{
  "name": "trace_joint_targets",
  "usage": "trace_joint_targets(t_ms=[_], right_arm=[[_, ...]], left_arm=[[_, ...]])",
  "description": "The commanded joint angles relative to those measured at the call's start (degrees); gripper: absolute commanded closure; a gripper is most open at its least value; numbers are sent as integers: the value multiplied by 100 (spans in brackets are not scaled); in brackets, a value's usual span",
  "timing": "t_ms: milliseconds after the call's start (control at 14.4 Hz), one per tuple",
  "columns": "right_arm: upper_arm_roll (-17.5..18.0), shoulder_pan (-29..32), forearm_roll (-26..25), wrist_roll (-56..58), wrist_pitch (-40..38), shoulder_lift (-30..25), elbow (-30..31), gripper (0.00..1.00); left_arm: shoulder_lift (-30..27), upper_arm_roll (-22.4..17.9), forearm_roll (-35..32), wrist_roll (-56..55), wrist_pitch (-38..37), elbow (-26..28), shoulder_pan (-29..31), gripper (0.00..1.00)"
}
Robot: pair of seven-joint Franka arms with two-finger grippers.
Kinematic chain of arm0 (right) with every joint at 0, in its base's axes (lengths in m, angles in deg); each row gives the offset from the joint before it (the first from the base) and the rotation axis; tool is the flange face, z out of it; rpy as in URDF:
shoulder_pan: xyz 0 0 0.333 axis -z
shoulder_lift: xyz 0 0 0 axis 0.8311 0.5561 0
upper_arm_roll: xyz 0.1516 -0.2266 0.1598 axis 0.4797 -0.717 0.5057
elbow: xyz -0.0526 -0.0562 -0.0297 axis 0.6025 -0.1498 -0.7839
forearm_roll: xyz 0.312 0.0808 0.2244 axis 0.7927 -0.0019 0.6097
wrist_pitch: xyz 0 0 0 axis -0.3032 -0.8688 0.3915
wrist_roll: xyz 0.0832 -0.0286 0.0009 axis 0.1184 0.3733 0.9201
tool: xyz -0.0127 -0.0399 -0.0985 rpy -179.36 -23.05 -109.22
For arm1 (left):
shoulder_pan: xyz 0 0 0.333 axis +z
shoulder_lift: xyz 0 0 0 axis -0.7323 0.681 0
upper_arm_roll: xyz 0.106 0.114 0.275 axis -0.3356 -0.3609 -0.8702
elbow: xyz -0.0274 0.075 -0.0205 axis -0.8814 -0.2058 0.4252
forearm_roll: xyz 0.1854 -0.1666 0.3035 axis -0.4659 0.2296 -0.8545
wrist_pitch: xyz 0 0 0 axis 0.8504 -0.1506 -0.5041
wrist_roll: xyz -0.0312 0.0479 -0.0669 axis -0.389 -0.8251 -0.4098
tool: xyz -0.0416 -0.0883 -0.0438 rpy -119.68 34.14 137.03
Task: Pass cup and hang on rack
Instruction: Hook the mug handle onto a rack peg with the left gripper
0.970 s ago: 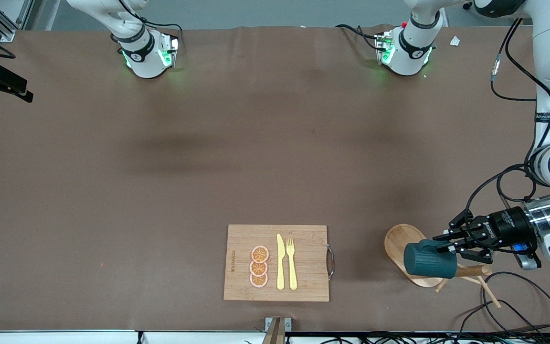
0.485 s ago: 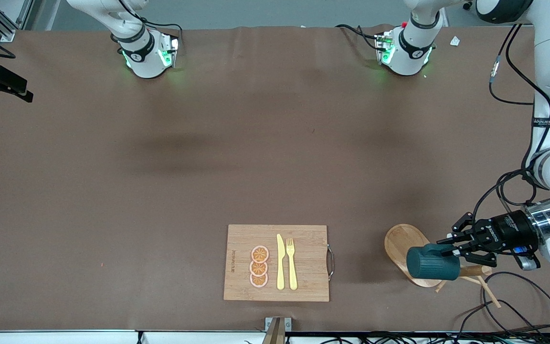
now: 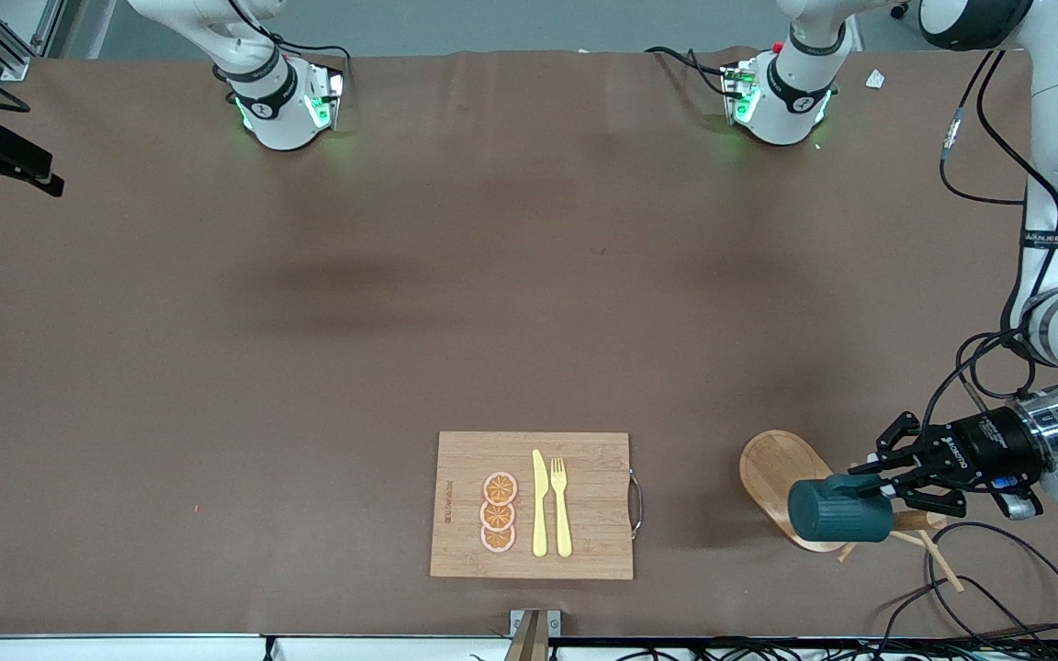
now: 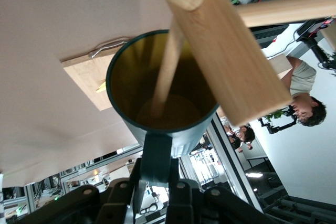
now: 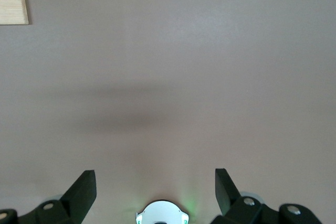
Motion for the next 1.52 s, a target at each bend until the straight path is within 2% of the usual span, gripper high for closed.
trace_joint_targets(t_ms=[0, 1178, 1316, 1455], right_arm=[[6, -6, 70, -13, 39, -139, 90, 0], [-11, -6, 97, 4, 92, -139, 125, 0], [-11, -6, 105, 4, 83, -139, 125, 0], [-11, -6, 105, 4, 83, -139, 125, 0]], left_arm=[[23, 46, 148, 170, -245, 10, 156, 98], [146, 46, 192, 618, -403, 1, 359, 96], [146, 46, 192, 627, -403, 1, 359, 92], [155, 46, 192, 627, -395, 1, 359, 82]])
